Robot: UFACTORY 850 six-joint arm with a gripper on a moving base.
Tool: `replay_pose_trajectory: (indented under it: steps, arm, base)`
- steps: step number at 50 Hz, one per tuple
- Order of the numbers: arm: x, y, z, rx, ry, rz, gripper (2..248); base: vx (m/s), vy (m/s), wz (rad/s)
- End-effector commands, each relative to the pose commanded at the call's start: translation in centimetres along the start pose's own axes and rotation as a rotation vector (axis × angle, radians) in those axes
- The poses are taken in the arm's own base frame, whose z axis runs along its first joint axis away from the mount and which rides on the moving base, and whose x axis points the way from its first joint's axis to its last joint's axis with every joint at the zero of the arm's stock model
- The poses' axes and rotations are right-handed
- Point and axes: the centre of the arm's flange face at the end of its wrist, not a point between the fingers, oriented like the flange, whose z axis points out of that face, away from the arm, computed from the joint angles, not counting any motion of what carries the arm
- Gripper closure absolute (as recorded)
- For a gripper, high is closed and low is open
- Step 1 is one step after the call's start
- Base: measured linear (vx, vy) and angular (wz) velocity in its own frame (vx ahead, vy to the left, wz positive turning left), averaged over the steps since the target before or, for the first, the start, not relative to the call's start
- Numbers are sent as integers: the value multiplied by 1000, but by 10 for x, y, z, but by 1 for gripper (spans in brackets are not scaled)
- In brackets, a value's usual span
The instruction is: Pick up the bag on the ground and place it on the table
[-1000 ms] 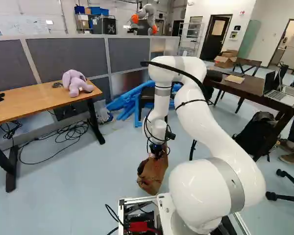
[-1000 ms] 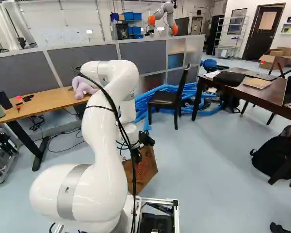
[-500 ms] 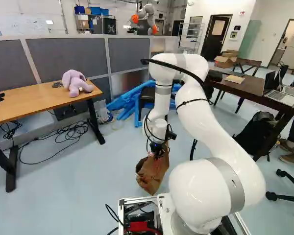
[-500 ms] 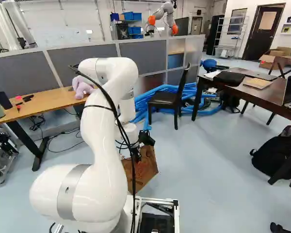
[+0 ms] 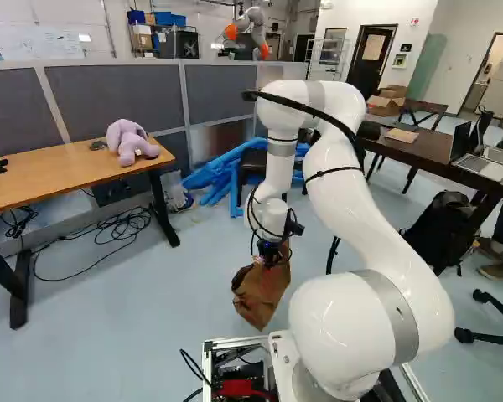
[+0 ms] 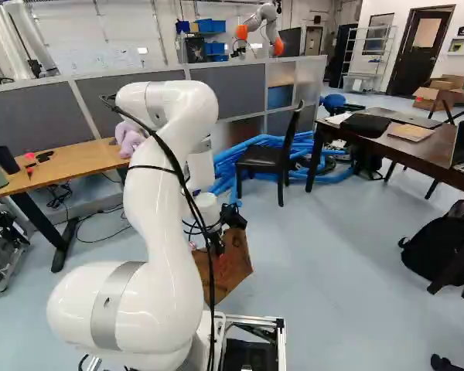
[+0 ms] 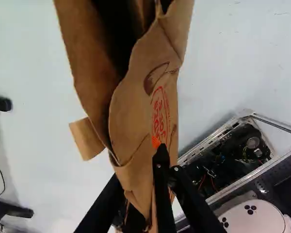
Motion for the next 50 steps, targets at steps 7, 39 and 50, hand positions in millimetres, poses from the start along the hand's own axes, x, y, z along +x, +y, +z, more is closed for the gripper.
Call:
replay_pose_trajectory:
  steps: [7,39,50]
  arm:
    - [-1,1,-11,7,7,0,229]
    - [-7,9,-59,39,29,-28,229]
    - [-10,12,-75,52,41,-121,229]
  base:
    - [0,0,0]
    - [0,0,0]
    - [0,0,0]
